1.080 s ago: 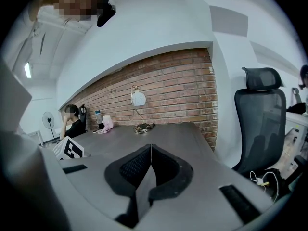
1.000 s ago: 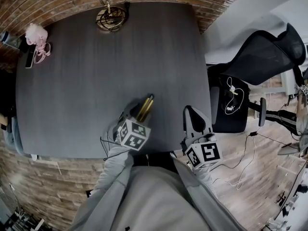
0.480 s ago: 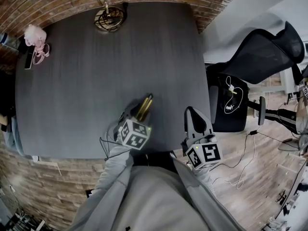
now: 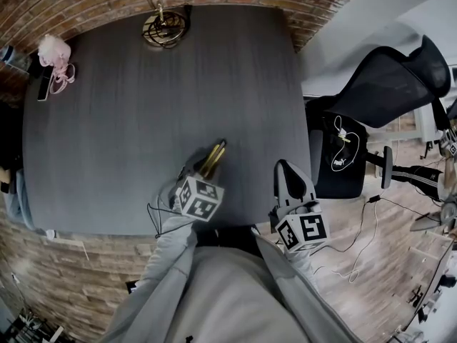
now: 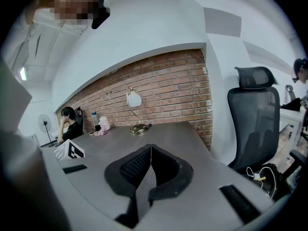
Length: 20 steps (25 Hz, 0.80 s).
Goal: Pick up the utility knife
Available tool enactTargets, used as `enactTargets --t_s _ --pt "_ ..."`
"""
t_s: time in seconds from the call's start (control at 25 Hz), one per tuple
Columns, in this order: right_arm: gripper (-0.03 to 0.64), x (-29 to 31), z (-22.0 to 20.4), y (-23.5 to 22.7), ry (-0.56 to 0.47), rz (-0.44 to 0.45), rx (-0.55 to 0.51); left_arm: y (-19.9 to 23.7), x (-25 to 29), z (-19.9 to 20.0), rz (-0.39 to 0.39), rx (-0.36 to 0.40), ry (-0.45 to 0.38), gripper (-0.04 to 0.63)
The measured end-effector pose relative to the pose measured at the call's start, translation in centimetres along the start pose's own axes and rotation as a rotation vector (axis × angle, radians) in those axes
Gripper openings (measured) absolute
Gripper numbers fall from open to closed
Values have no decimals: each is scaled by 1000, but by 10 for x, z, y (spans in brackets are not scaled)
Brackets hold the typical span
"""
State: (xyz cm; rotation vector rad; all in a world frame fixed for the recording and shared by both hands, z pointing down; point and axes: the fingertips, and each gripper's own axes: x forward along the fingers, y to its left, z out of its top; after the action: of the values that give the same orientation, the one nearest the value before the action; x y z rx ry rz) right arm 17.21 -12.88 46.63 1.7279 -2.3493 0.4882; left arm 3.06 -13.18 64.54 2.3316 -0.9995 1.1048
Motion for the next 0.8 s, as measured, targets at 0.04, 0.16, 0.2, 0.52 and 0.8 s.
enactTargets --t_s 0.04,0.16,0.2,0.52,0.8 --pt "18 0 0 0 -1 1 0 0 0 0 1 -4 0 135" --pt "18 0 2 0 -2 3 -3 0 -1 0 -2 -11 -1 132" --pt "18 0 3 0 -2 3 -4 0 -1 0 -4 -15 -2 132" --pt "18 1 4 -2 -3 12 -12 4 -12 13 2 -41 -44 130" --pt "18 8 15 6 -21 49 -34 20 -34 36 49 -61 -115 130"
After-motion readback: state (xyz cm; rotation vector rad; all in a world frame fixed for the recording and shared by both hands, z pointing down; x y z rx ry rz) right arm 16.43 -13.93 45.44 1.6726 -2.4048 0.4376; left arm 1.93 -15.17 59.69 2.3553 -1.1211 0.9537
